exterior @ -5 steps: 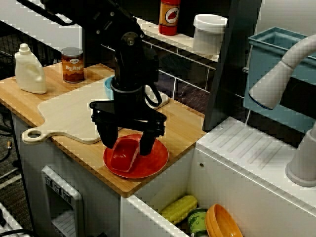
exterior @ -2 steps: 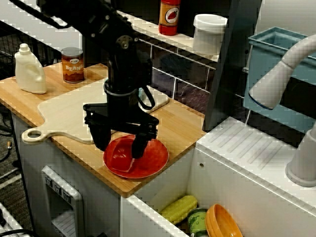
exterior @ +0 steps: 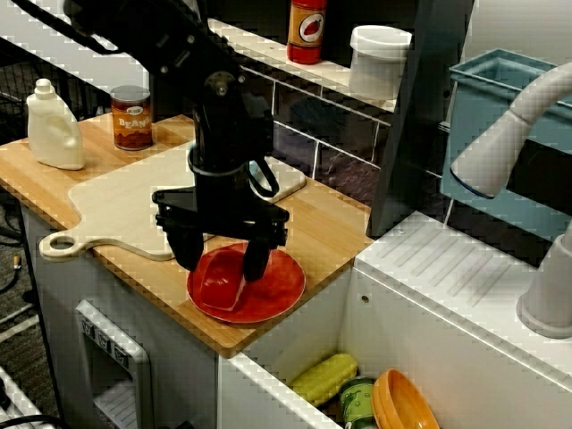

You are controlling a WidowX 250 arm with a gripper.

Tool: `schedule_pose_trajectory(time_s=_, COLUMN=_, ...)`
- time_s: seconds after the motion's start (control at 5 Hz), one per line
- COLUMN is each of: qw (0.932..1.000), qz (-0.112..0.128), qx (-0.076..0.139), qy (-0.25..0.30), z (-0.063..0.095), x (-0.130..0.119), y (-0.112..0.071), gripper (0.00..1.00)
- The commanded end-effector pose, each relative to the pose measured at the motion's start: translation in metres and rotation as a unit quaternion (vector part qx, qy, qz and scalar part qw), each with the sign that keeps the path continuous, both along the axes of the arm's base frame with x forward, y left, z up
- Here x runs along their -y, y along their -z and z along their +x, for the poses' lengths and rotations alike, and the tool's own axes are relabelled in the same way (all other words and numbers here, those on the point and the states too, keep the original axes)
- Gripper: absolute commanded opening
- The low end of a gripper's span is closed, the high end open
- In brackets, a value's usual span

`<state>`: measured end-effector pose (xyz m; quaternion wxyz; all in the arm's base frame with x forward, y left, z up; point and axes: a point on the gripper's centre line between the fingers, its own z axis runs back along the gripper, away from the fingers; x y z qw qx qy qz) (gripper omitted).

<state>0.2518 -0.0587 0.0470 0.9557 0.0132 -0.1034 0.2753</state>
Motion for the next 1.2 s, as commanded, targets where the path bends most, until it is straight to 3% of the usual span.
schedule_pose_trajectory(time_s=0.0, qw=0.9995, qz=-0.014, qx=0.011, qy=-0.027, z=0.009, x=-0.009, y=-0.008, gripper=1.00)
schedule_pose_trajectory(time_s=1.0, qw=0.9981, qz=-0.017, qx=0.011, qy=-0.058, z=0.013, x=-0.014, y=0.002, gripper=1.00)
